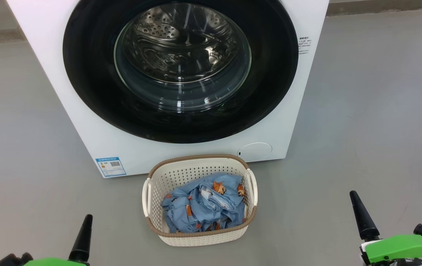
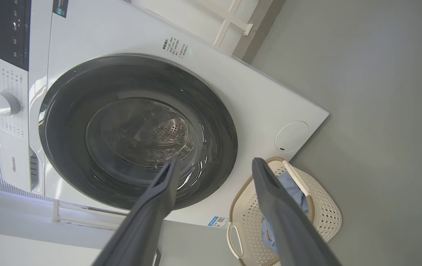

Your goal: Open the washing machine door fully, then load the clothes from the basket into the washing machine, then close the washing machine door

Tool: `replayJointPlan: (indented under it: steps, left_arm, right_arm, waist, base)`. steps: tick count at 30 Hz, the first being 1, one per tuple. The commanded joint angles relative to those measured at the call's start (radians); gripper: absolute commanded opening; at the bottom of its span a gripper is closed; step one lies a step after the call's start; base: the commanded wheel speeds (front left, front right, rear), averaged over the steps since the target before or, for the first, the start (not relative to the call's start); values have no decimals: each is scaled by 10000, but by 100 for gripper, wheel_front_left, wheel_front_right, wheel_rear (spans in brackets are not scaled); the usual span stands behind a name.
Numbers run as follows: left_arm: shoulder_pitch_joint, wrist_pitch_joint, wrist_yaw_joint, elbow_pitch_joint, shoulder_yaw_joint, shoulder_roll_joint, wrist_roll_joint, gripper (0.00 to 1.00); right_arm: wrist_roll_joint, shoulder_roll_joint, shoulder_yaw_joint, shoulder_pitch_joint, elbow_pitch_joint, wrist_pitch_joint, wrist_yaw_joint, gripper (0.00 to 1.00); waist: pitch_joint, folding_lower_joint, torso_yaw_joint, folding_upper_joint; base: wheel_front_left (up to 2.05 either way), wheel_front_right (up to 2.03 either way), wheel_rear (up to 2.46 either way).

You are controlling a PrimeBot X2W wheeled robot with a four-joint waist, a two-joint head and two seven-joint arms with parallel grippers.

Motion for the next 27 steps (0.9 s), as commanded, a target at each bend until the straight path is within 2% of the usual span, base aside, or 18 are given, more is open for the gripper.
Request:
replayJointPlan:
  steps: [1,27]
  left_arm:
    - [-524,-151,-19,-142,87,234,375,100]
    - [-895,-917,-26,314,-195,535,3263,100]
  right_arm:
    - [-414,-165,108,-487,-197,-134,-4,100]
    - [-4033,-335,284,-952,105,-586,-6,100]
  waist:
    - [-3,-1,-2,-1]
    - [-44,-1,52,-1]
  base:
    - [0,0,0]
    - [0,0,0]
